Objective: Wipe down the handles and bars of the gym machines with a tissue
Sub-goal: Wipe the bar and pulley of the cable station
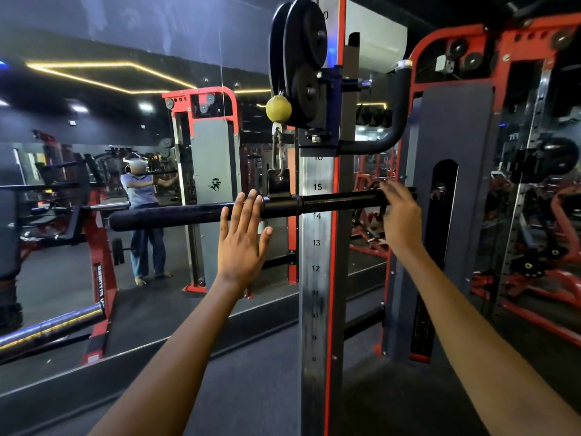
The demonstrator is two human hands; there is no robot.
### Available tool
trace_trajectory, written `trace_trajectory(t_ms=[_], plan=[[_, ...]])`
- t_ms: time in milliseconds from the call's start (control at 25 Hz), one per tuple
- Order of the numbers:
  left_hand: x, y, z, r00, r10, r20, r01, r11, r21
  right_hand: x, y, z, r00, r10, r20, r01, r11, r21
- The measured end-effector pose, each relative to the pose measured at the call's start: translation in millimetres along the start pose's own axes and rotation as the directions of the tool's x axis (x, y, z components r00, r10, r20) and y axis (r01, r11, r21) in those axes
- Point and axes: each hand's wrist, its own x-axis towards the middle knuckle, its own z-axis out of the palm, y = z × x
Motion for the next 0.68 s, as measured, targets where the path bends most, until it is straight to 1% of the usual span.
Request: trace_trajectory(t_ms=[40, 80, 120, 160, 200, 240, 280, 320, 360, 400, 440, 480, 520, 560, 600, 640, 680], plan=[[0.5, 2.1, -0.9, 1.000, -0.015, 0.003, 0.015, 1.000, -0.001, -1.7, -6.8, 3.6, 0.996, 0.090, -0.008, -0.089, 0.994, 0.058], [1.0, 4.3, -1.8, 1.000, -0.031, 0.004, 0.031, 1.000, -0.001, -7.0, -23.9, 9.0, 0.996, 0.081, 0.021, -0.083, 0.991, 0.101], [0.8, 6.1, -2.8, 0.999, -0.043, 0.004, 0.043, 0.999, 0.004, -16.8, -43.1, 15.2, 0.998, -0.033, 0.057, 0.027, 0.994, 0.108], [0.6, 6.9, -4.2, 0.999, -0.049, 0.006, 0.049, 0.999, 0.011, -29.2, -57.0, 20.7, 0.972, -0.219, 0.086, 0.211, 0.973, 0.099], [0.4, 6.3, -6.3, 0.999, -0.051, 0.009, 0.051, 0.999, 0.017, -38.6, -58.9, 26.1, 0.926, -0.364, 0.097, 0.359, 0.931, 0.060], [0.6, 4.9, -8.3, 0.999, -0.049, 0.013, 0.049, 0.999, 0.019, -38.3, -48.3, 30.5, 0.885, -0.461, 0.071, 0.460, 0.887, 0.031], [0.7, 2.8, -10.3, 0.999, -0.042, 0.016, 0.042, 0.999, 0.020, -31.4, -36.6, 26.0, 0.901, -0.432, 0.039, 0.432, 0.902, 0.024], [0.3, 1.2, -11.9, 0.999, -0.034, 0.018, 0.034, 0.999, 0.018, -23.9, -20.9, 21.8, 0.956, -0.293, 0.010, 0.293, 0.956, 0.028], [-0.6, 0.8, -13.1, 0.999, -0.029, 0.018, 0.029, 0.999, 0.017, -17.4, -7.3, 15.7, 0.995, -0.101, -0.010, 0.101, 0.992, 0.069], [-1.3, 1.3, -14.1, 1.000, -0.026, 0.017, 0.026, 1.000, 0.018, -10.7, -1.9, 7.9, 0.996, 0.082, -0.027, -0.077, 0.986, 0.145], [-1.5, 2.7, -15.0, 1.000, -0.026, 0.017, 0.026, 0.999, 0.019, -4.4, -0.4, 4.8, 0.968, 0.248, -0.034, -0.234, 0.944, 0.231], [-1.8, 4.4, -15.9, 0.999, -0.031, 0.019, 0.031, 0.999, 0.019, 4.1, -5.0, 2.4, 0.909, 0.414, -0.045, -0.378, 0.867, 0.323], [-2.3, 5.9, -16.7, 0.999, -0.038, 0.023, 0.037, 0.999, 0.019, 12.7, -12.8, 2.1, 0.811, 0.585, -0.011, -0.522, 0.732, 0.438], [-2.9, 7.0, -17.3, 0.999, -0.042, 0.028, 0.041, 0.999, 0.020, 19.4, -18.7, 2.6, 0.708, 0.705, 0.051, -0.640, 0.609, 0.468], [-3.4, 7.2, -18.0, 0.999, -0.041, 0.031, 0.040, 0.999, 0.023, 20.2, -22.4, 5.6, 0.622, 0.766, 0.162, -0.749, 0.522, 0.407], [-3.2, 7.6, -18.6, 0.999, -0.037, 0.035, 0.036, 0.999, 0.025, 17.0, -24.7, 10.3, 0.595, 0.745, 0.301, -0.799, 0.510, 0.319], [-3.2, 7.7, -19.1, 0.999, -0.034, 0.038, 0.033, 0.999, 0.027, 13.3, -28.0, 16.5, 0.576, 0.695, 0.430, -0.817, 0.494, 0.298]])
